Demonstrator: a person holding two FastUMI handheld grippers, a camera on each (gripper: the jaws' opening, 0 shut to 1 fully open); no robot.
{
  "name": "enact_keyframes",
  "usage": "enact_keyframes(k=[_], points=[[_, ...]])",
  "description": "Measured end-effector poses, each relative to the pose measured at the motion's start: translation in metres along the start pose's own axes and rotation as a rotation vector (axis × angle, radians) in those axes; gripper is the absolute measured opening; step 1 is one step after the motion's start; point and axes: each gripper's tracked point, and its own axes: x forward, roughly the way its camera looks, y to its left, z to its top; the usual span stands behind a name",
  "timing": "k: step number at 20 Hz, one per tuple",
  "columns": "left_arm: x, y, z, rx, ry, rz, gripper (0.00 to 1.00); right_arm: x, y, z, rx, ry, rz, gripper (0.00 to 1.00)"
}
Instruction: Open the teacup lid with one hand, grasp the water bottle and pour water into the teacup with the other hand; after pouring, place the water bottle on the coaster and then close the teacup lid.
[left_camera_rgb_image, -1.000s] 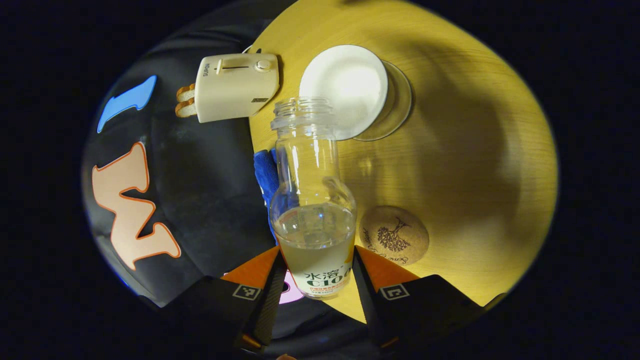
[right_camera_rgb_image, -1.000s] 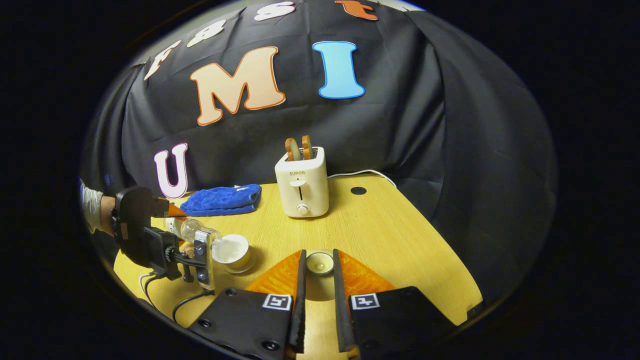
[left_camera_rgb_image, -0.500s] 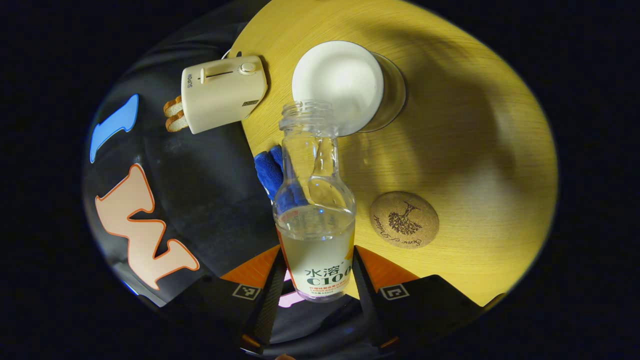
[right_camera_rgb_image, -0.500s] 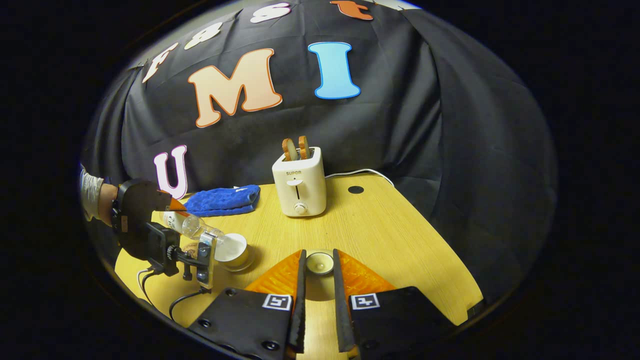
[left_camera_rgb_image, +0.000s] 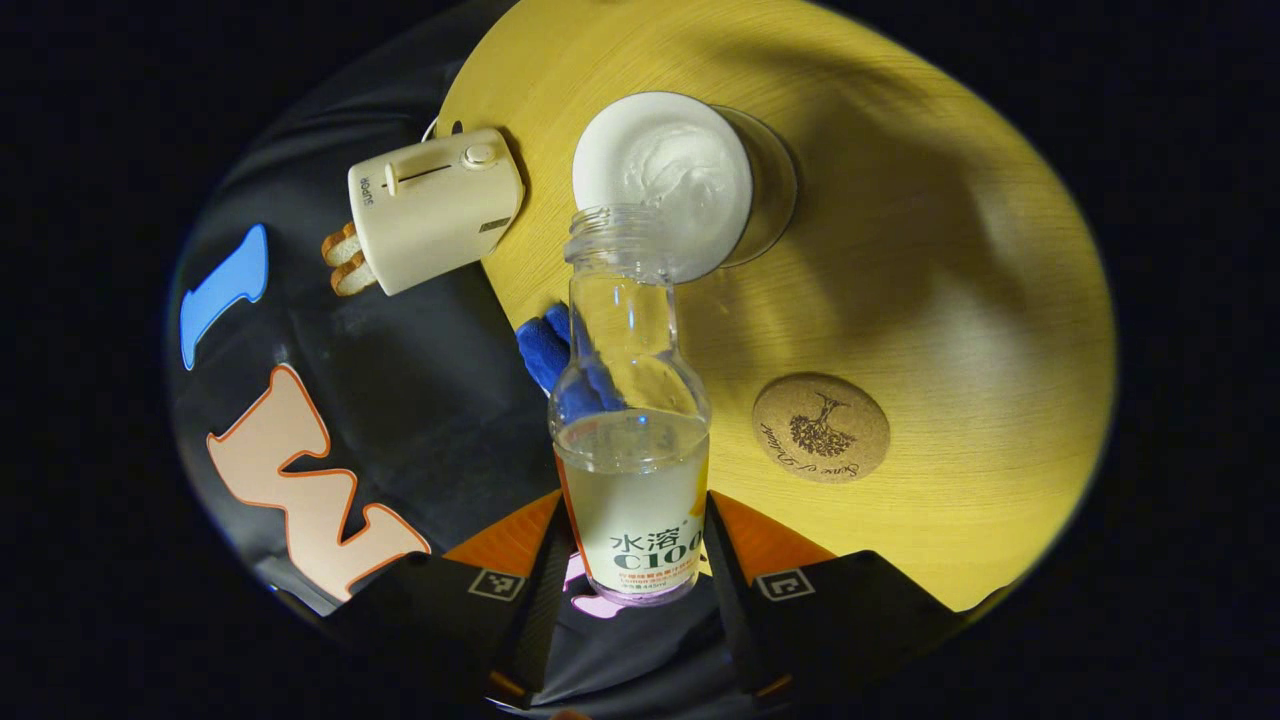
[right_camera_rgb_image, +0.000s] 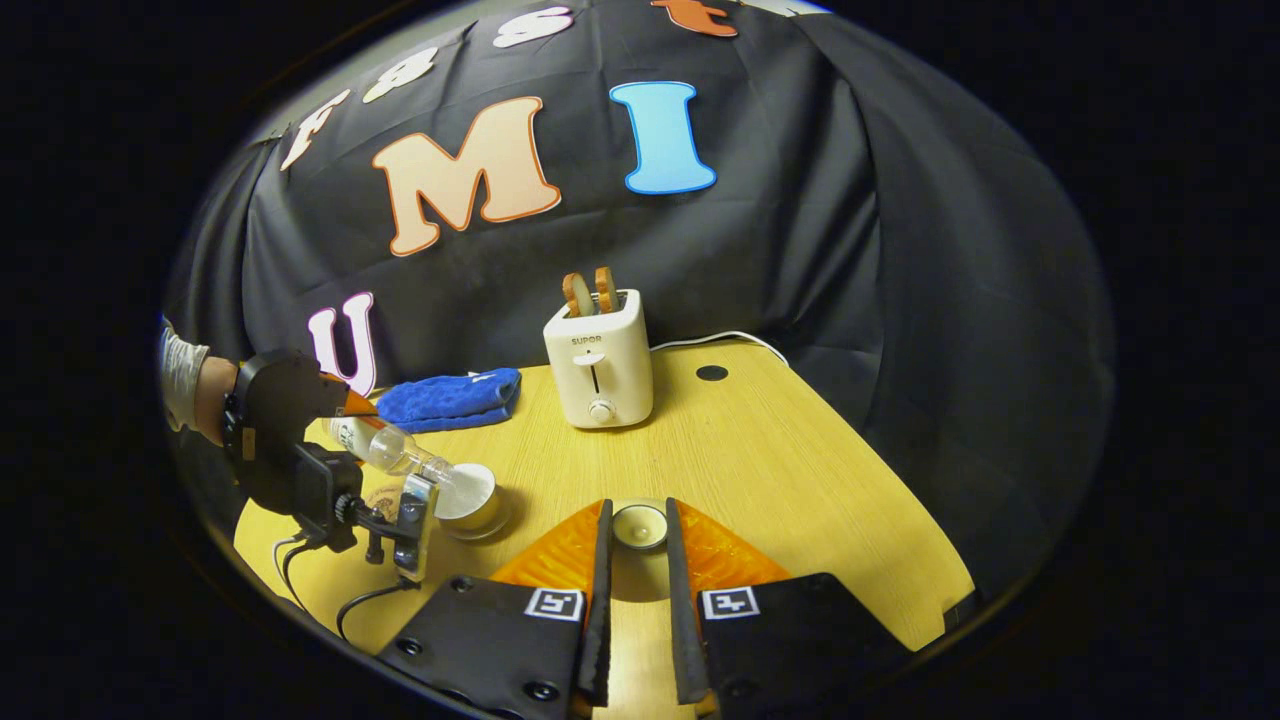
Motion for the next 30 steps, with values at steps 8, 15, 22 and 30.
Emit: enact_keyframes(k=[8,15,22,30], points=[[-0.013,0.016,0.006,0.031,-0.017,0.055,0.66,0.001,0.002,0.003,0.002,-0.007,0.004,0.29],[-0.020,0.027,-0.004,0.116,0.024,0.084,0.66,-0.001,0.003,0.001,0.009,-0.008,0.008,0.29],[-0.023,0.026,-0.010,0.141,0.041,0.069,0.66,-0.003,0.004,0.000,0.005,-0.013,0.015,0.29],[-0.025,0.008,-0.002,0.048,-0.010,0.022,0.66,-0.004,0.013,0.001,0.013,-0.016,0.042,0.27]])
